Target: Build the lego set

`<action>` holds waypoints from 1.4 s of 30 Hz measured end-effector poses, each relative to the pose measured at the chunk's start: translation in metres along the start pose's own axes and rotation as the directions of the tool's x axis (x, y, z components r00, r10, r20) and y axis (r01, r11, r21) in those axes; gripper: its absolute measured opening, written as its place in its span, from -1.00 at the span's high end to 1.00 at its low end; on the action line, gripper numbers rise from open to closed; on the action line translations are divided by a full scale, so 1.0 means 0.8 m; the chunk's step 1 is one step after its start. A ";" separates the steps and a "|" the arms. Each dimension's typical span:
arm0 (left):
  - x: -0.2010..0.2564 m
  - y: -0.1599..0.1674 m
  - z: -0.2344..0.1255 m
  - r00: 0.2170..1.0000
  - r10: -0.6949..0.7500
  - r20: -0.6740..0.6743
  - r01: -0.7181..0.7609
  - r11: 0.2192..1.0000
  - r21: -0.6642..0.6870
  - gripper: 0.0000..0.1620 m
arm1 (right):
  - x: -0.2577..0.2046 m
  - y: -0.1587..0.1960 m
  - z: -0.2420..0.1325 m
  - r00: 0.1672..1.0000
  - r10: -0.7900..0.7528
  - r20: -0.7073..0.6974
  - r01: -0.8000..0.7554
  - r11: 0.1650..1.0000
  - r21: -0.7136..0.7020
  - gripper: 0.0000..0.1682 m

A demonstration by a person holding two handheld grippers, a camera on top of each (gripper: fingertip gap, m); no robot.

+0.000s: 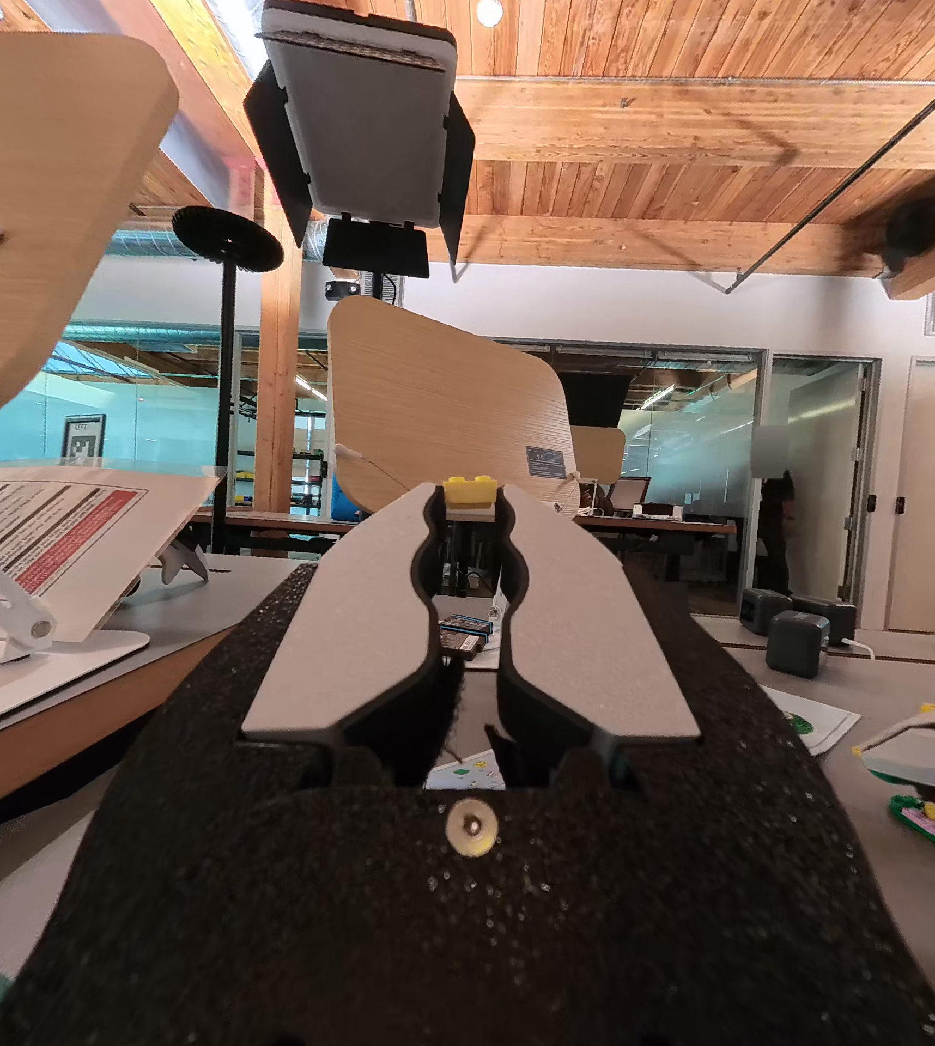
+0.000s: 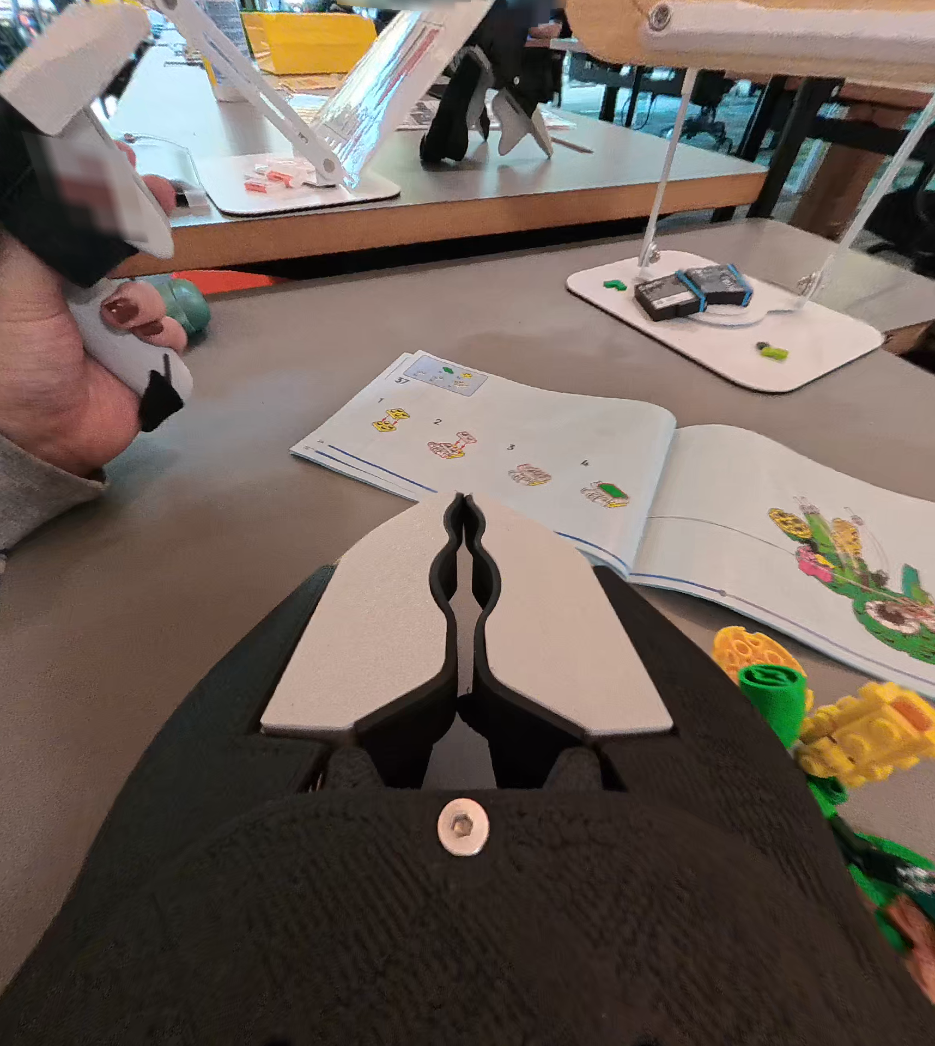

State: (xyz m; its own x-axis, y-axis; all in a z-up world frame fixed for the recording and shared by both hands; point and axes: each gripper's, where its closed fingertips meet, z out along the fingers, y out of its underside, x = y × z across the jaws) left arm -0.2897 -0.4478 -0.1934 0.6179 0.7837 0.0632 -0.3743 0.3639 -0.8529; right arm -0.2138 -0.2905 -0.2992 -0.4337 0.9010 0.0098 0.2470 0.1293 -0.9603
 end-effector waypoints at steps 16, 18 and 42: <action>0.038 0.008 0.000 0.993 0.077 -0.086 -0.079 0.997 -0.023 0.80 | 0.006 -0.029 -0.015 0.961 -0.165 -0.221 0.205 0.964 0.171 1.00; 0.043 0.010 0.000 0.992 0.060 -0.108 -0.064 0.998 -0.030 0.80 | 0.006 -0.029 -0.015 0.963 -0.159 -0.218 0.199 0.964 0.175 1.00; 0.183 0.036 -0.009 0.918 0.009 -0.396 -0.046 0.995 -0.085 0.80 | 0.199 0.061 -0.361 0.829 -0.020 -0.558 -0.009 0.999 -0.050 0.93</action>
State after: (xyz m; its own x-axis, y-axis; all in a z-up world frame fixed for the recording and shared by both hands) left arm -0.2050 -0.3262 -0.2124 0.8379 0.5235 -0.1544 -0.3421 0.2834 -0.8959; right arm -0.0204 -0.0215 -0.2644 0.1191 0.9758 0.1831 0.2943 0.1414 -0.9452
